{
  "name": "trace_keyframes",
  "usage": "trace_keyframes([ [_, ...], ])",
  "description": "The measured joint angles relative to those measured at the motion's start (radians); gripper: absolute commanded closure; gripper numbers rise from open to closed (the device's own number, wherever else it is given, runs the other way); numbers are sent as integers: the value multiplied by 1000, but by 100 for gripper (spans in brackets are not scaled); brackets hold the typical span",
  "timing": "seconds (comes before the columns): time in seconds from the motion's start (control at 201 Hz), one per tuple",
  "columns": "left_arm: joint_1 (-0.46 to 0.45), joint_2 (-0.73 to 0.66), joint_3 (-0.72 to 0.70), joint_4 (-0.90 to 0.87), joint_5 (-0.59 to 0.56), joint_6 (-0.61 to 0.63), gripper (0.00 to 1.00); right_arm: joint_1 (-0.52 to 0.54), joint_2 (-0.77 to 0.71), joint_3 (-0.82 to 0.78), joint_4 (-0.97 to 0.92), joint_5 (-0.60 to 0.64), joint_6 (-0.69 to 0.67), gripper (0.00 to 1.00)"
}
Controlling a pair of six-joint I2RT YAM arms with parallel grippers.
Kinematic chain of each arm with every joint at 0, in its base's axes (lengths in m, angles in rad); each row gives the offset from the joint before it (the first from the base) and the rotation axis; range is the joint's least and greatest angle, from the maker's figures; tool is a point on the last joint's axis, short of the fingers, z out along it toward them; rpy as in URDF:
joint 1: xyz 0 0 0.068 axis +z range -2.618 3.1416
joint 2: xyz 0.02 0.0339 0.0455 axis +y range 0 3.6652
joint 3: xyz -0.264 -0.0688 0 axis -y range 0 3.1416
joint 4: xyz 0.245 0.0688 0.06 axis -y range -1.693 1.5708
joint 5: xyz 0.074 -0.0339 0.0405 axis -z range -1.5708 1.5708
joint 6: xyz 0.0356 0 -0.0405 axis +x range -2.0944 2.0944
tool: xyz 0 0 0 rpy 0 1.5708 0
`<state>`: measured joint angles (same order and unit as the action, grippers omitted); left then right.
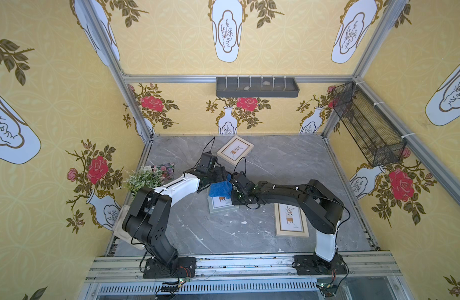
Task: Wipe the picture frame with a cloth
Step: Wipe the dirt from the picture frame.
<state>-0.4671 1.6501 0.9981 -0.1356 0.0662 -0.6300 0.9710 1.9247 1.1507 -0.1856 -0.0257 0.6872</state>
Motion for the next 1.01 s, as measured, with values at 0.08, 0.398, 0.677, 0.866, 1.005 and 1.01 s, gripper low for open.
trace_keyframes([
  [0.08,-1,-16,-32,3,31,5,0,0,4,5,0,-1,0,84],
  [0.398,-10,-3,-81,13,90,29,3,0,10,14,-4,-1,-4,84],
  [0.677,-24,103,-22,-30,42,48,32,-2,10,16,-8,-2,-4,84],
  [0.866,-24,126,-1,-44,8,55,78,-2,10,16,-10,-2,-4,84],
  [1.005,-18,125,16,-84,-22,65,94,-2,10,16,-9,-2,-4,84],
  [1.01,-17,125,16,-85,-23,65,94,-2,10,16,-9,-2,-4,84],
])
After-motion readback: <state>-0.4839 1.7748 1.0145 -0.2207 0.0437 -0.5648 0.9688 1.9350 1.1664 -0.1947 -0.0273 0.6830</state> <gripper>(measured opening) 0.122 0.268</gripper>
